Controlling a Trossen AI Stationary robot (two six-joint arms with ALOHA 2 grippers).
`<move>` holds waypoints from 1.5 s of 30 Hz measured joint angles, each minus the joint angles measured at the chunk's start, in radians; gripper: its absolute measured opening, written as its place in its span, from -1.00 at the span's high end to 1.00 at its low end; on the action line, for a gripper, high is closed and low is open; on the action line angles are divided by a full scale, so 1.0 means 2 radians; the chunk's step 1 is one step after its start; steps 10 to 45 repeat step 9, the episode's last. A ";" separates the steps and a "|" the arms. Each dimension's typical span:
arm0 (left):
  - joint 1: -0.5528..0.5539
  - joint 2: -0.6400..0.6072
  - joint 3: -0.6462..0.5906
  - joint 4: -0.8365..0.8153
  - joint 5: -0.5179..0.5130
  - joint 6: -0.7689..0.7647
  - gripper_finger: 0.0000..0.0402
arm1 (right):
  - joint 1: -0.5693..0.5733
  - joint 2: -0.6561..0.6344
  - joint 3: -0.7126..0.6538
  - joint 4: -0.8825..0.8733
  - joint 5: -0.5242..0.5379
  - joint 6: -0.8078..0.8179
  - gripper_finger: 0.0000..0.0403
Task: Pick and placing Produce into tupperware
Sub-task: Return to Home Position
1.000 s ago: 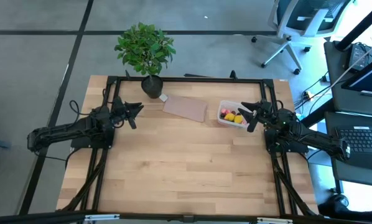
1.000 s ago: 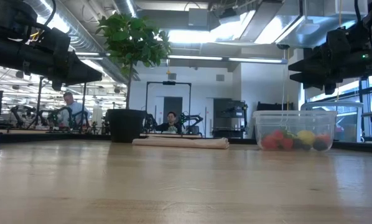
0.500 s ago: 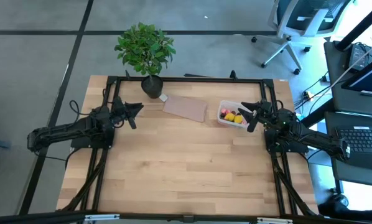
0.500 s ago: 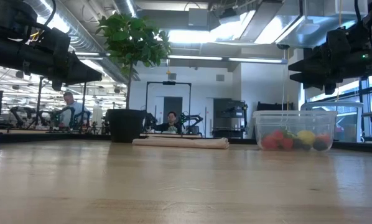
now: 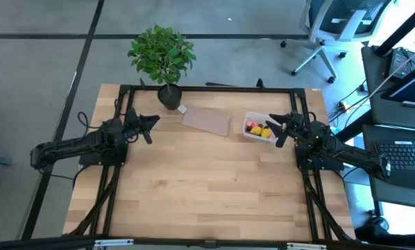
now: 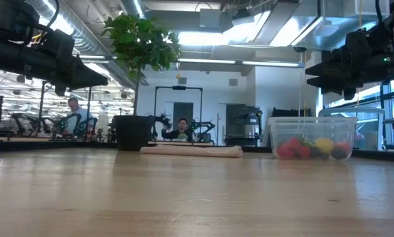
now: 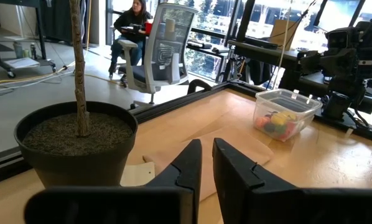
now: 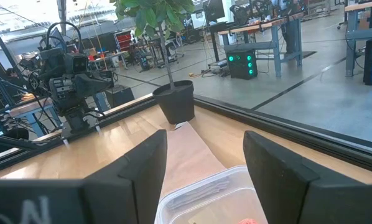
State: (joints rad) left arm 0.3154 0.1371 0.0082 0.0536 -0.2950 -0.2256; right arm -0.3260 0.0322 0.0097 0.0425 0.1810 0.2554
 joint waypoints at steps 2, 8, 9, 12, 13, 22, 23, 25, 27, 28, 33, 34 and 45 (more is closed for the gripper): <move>0.000 0.000 0.000 0.000 0.000 0.000 0.85 | 0.000 0.000 0.000 0.000 0.000 -0.001 -0.06; 0.000 0.000 0.000 0.000 0.000 0.000 0.90 | 0.000 0.000 0.000 0.000 0.000 0.000 -0.06; 0.000 0.000 0.000 0.000 0.000 0.000 0.91 | 0.000 0.000 0.000 0.000 0.000 0.000 -0.06; 0.000 0.000 0.000 0.000 0.000 0.000 0.91 | 0.000 0.000 0.000 0.000 0.000 0.000 -0.06; 0.000 0.000 0.000 0.000 0.000 0.000 0.91 | 0.000 0.000 0.000 0.000 0.000 0.000 -0.06; 0.000 0.000 0.000 0.000 0.000 0.000 0.91 | 0.000 0.000 0.000 0.000 0.000 0.000 -0.06; 0.000 0.000 0.000 0.000 0.000 0.000 0.91 | 0.000 0.000 0.000 0.000 0.000 0.000 -0.06; 0.000 0.000 0.000 0.000 0.000 0.000 0.91 | 0.000 0.000 0.000 0.000 0.000 0.000 -0.06; 0.000 0.000 0.000 0.000 0.000 0.000 0.91 | 0.000 0.000 0.000 0.000 0.000 0.000 -0.06; 0.000 0.000 0.000 0.000 0.000 0.000 0.91 | 0.000 0.000 0.000 0.000 0.000 0.000 -0.06; 0.000 0.000 0.000 0.000 0.000 0.000 0.91 | 0.000 0.000 0.000 0.000 0.000 0.000 -0.06; 0.000 0.000 0.000 0.000 0.000 0.000 0.91 | 0.000 0.000 0.000 0.000 0.000 0.000 -0.06; 0.000 0.000 0.000 0.000 0.000 0.000 0.91 | 0.000 0.000 0.000 0.000 0.000 0.000 -0.06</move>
